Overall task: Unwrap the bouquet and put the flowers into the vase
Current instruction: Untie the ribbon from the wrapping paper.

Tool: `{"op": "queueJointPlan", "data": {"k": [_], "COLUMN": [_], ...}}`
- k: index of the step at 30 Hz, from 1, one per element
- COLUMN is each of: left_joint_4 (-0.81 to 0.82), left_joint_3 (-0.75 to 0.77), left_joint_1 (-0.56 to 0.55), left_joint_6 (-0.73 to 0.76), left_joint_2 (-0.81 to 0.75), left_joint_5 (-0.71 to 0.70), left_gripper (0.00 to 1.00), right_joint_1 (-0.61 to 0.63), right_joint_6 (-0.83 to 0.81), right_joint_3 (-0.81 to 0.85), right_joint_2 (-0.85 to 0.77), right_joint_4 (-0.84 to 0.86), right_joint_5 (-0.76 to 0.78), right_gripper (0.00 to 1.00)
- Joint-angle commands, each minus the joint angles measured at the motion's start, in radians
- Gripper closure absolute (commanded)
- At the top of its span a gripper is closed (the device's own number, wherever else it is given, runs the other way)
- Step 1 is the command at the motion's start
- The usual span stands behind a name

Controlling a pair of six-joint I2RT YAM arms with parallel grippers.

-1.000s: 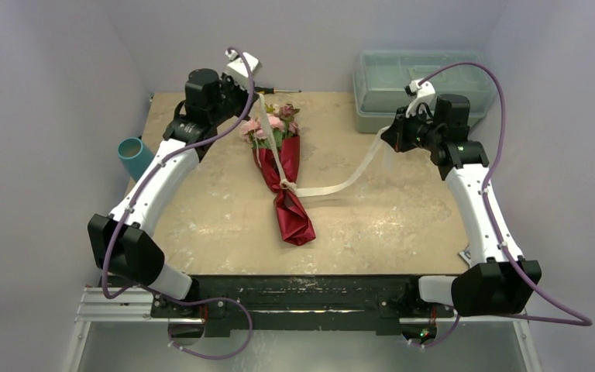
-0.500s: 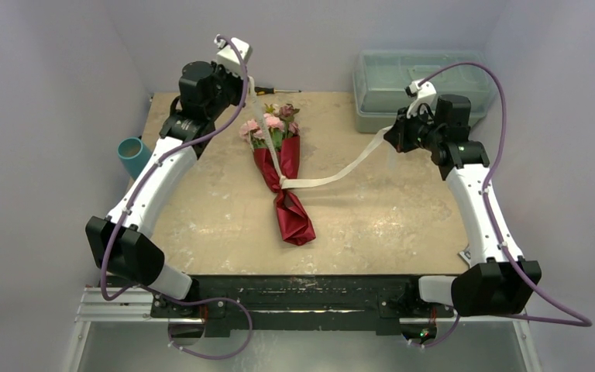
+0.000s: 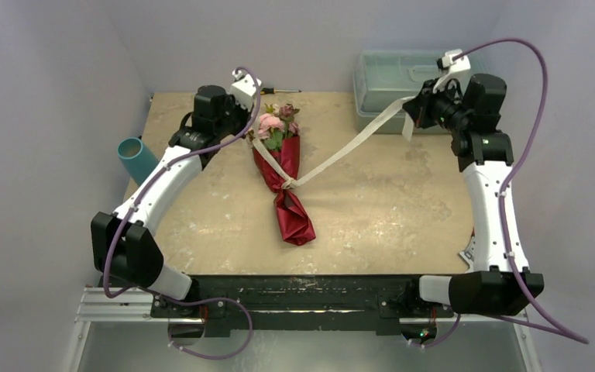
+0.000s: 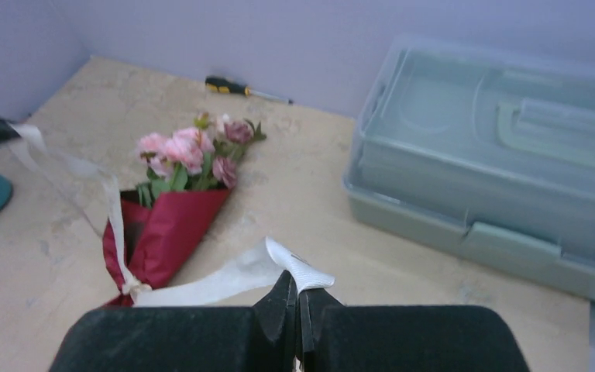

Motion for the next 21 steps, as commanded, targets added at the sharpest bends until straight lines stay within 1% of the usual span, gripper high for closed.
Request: {"op": "queueJointPlan", "data": {"k": [1,3,6,12,14,15,17,18,19,20,21], "left_joint_4": [-0.054,-0.05,-0.039,-0.01,-0.009,-0.017,-0.057,-0.069,-0.075,-0.086,-0.125], "left_joint_3": [-0.097,-0.136,-0.179,-0.199,-0.194,-0.186,-0.159,-0.152,-0.149,-0.142,-0.116], "left_joint_1": [0.009,0.009,0.014,0.062,0.067,0.068,0.071,0.072,0.072,0.074,0.074], "left_joint_6": [0.052,0.066,0.089,0.116,0.128,0.127,0.12,0.119,0.119,0.12,0.129], "left_joint_2": [-0.049,-0.053,-0.046,-0.01,0.007,0.014,0.03,0.03,0.028,0.024,0.015], "left_joint_5": [-0.072,-0.114,-0.218,-0.334,-0.345,-0.325,-0.237,-0.185,-0.131,-0.07,0.056], "left_gripper": [1.0,1.0,1.0,1.0,1.0,1.0,1.0,0.97,0.9,0.79,0.61], "right_joint_1": [0.001,0.001,0.001,0.001,0.001,0.001,0.001,0.001,0.001,0.001,0.001], "right_joint_6": [0.086,0.101,0.083,0.053,0.038,0.022,0.007,-0.003,-0.02,-0.036,-0.096], "right_joint_3": [0.135,0.153,0.157,0.136,0.119,0.112,0.096,0.083,0.069,0.049,-0.003], "right_joint_2": [0.009,0.015,0.017,0.01,0.006,0.01,0.013,0.013,0.01,0.004,-0.017], "right_joint_4": [0.073,0.075,0.068,0.05,0.046,0.037,0.019,0.008,-0.001,-0.004,-0.025], "right_joint_5": [-0.057,-0.068,-0.056,-0.014,-0.006,-0.006,-0.006,0.005,0.017,0.028,0.086], "right_gripper": [1.0,1.0,1.0,1.0,1.0,1.0,1.0,1.0,1.0,1.0,1.0]}}
